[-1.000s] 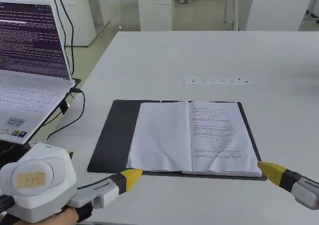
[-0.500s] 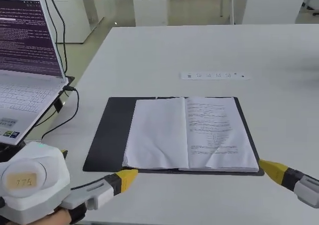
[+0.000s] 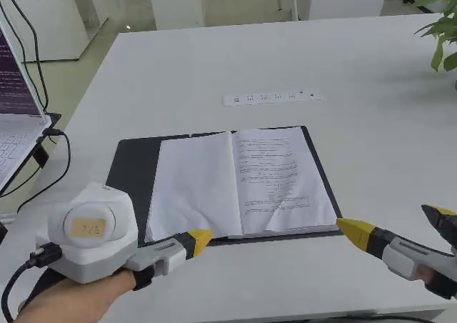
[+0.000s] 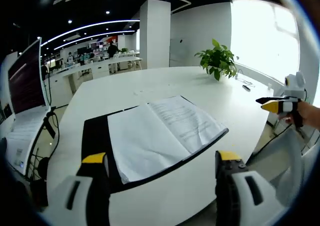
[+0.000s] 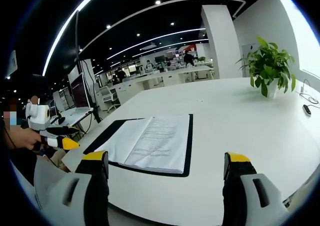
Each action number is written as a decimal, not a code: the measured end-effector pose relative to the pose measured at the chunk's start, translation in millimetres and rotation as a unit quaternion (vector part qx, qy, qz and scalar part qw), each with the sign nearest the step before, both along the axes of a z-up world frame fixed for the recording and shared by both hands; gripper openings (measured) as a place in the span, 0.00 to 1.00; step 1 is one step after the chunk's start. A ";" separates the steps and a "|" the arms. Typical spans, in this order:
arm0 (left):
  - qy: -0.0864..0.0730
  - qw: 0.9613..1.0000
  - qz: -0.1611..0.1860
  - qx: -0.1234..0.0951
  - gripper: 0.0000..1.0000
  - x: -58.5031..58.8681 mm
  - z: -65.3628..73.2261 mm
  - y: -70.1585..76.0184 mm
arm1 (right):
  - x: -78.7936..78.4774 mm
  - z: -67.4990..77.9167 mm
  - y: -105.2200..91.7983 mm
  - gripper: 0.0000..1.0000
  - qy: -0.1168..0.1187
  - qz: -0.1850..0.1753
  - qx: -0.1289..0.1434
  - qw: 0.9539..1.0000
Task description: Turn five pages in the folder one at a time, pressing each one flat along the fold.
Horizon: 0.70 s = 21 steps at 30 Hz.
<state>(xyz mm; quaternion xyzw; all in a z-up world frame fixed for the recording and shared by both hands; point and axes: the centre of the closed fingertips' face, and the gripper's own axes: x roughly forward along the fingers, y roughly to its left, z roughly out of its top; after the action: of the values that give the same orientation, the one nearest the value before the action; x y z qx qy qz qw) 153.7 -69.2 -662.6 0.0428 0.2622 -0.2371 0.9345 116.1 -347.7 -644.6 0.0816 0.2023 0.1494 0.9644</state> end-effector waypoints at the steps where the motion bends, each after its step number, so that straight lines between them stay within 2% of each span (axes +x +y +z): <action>1: 0.000 1.000 -0.007 0.002 0.86 1.9 -1.5 -4.9 | -0.2 -0.1 0.4 0.95 -0.001 0.001 0.000 1.000; 9: 0.002 0.999 -0.046 0.008 0.78 18.8 -12.9 -43.3 | 0.6 -3.8 3.9 0.91 -0.001 0.005 0.003 1.000; 16: 0.002 0.997 -0.080 0.013 0.67 36.8 -29.4 -85.1 | -1.0 -10.2 6.1 0.89 0.005 0.006 0.007 1.000; 21: 0.006 0.995 -0.101 0.014 0.62 48.4 -46.4 -118.0 | -1.5 -11.4 4.2 0.88 0.005 0.001 0.012 1.000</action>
<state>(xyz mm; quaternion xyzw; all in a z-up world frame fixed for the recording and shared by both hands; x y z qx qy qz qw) 202.1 -187.2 -709.0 0.0804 0.2654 -0.3272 0.9033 114.6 -343.5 -656.0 0.0937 0.2057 0.1525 0.9621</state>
